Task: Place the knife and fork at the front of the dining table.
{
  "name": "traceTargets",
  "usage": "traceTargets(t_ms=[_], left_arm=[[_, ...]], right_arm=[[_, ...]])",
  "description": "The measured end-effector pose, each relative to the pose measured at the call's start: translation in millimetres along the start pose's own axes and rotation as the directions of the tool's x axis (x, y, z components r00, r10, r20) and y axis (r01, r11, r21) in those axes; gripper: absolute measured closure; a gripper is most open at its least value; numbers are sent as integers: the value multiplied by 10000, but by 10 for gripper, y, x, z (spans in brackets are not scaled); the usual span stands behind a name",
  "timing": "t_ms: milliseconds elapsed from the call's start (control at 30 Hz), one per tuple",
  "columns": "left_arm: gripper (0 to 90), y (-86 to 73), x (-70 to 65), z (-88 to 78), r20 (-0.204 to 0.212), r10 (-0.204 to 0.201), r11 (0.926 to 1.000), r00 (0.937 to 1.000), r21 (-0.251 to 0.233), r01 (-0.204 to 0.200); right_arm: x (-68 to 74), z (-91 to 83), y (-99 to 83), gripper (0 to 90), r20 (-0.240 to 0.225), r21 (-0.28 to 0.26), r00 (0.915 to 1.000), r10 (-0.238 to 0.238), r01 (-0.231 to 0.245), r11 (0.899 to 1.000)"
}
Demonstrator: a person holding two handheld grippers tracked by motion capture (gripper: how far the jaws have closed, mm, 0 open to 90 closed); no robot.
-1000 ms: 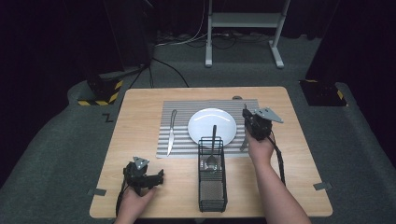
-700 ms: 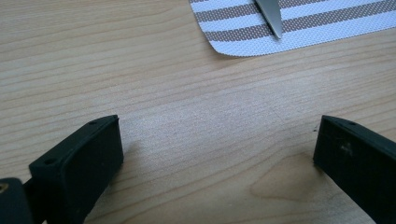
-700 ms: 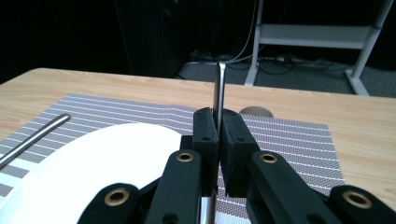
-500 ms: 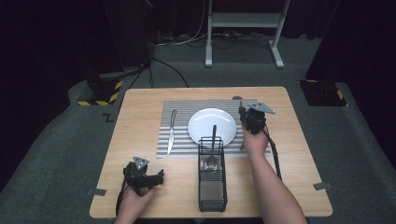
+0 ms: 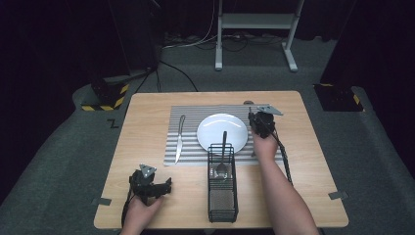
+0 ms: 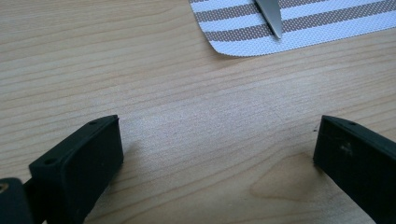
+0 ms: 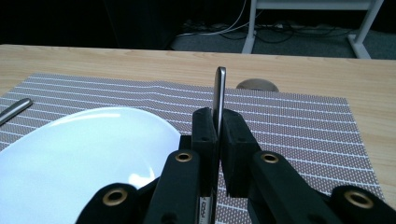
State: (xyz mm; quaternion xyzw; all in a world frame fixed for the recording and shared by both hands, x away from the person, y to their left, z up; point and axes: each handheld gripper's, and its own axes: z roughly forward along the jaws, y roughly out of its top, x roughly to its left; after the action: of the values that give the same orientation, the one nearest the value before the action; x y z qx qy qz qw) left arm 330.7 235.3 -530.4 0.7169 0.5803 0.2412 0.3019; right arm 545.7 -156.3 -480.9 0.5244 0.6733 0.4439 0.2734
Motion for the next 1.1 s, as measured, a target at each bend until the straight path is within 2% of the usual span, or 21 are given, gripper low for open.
traceTargets(t_ms=[533, 767, 833, 867, 933, 1100], left_arm=[[16, -1, -2, -1, 12, -3, 10000, 10000, 7, 3], [16, -1, -2, -1, 10, -6, 10000, 10000, 6, 6], [16, -1, -2, -1, 12, -5, 10000, 10000, 6, 5], [16, -1, -2, -1, 11, -6, 10000, 10000, 7, 6], [15, -1, -2, -1, 16, 0, 10000, 10000, 8, 0], [12, 0, -3, 1, 40, 3, 10000, 10000, 20, -4]], right_arm=[[-98, 140, -70, 832, 156, 708, 9990, 429, -439, 9965], [-100, 154, -65, 827, 262, 883, 9990, 358, -380, 9954], [-112, 149, -61, 792, 337, 899, 9986, 412, -440, 9950], [-125, 146, -58, 734, 312, 866, 9982, 504, -529, 9948], [-150, 132, -45, 699, 276, 833, 9965, 783, -804, 9933], [-130, 79, -42, 703, 411, 897, 9985, 360, -396, 9952]])
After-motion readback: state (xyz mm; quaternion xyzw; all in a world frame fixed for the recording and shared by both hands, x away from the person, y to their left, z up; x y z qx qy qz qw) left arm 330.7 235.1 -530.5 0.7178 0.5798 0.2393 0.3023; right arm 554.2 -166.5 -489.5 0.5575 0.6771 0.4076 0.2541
